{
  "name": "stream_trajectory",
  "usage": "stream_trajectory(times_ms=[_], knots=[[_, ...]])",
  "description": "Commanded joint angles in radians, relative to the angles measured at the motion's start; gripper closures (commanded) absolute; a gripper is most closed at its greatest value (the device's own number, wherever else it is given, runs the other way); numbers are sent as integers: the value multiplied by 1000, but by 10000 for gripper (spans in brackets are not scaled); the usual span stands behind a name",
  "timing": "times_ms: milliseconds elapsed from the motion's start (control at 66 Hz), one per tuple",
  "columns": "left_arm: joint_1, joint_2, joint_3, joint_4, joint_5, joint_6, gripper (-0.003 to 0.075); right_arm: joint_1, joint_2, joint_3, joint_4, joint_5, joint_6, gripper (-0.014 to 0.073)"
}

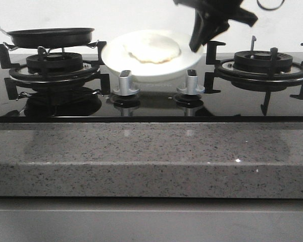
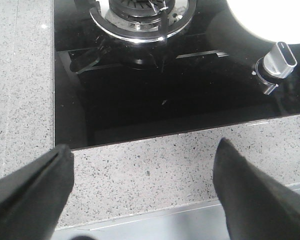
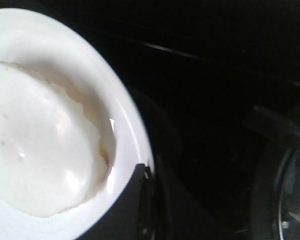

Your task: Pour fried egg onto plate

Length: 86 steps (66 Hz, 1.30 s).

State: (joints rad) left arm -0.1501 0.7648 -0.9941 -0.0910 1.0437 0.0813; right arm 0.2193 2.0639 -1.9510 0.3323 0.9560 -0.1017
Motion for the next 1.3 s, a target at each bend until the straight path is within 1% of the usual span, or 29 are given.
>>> stream_trajectory(times_ms=[0,106,182,273,303,333,379,454,485,606,757,863,969,1287], knots=[[-7,-3,-25,-12,-57,-9,155,-15,-50,-40,20,-41,-3,661],[-7,-3,-25,-12,-57,-9,155,-16,-44,-40,20,-31,-3,654],[-7,-3,-25,-12,-57,-9,155,-16,-41,-40,20,-25,-3,611],[-7,-3,-25,-12,-57,-9,155,-16,-37,-40,20,-13,-3,485],[-7,-3,-25,-12,-57,-9,155,-16,-36,-40,20,-10,-3,420],[-7,-3,-25,-12,-57,-9,155,-16,-36,-40,20,-10,-3,382],[-7,-3,-25,-12,-57,-9,155,-16,-36,-41,20,-10,-3,298],[-7,-3,-25,-12,-57,-9,155,-16,-40,-47,20,-4,-3,205],[-7,-3,-25,-12,-57,-9,155,-16,-41,-52,20,6,-3,193],[-7,-3,-25,-12,-57,-9,155,-16,-63,-87,20,80,-3,191],[-7,-3,-25,-12,-57,-9,155,-12,-148,-89,20,137,-3,191],[-7,-3,-25,-12,-57,-9,155,-1,-245,-37,2,144,-3,191],[-7,-3,-25,-12,-57,-9,155,2,-362,77,-26,93,-3,191],[-7,-3,-25,-12,-57,-9,155,2,-815,623,-62,-168,-3,191]])
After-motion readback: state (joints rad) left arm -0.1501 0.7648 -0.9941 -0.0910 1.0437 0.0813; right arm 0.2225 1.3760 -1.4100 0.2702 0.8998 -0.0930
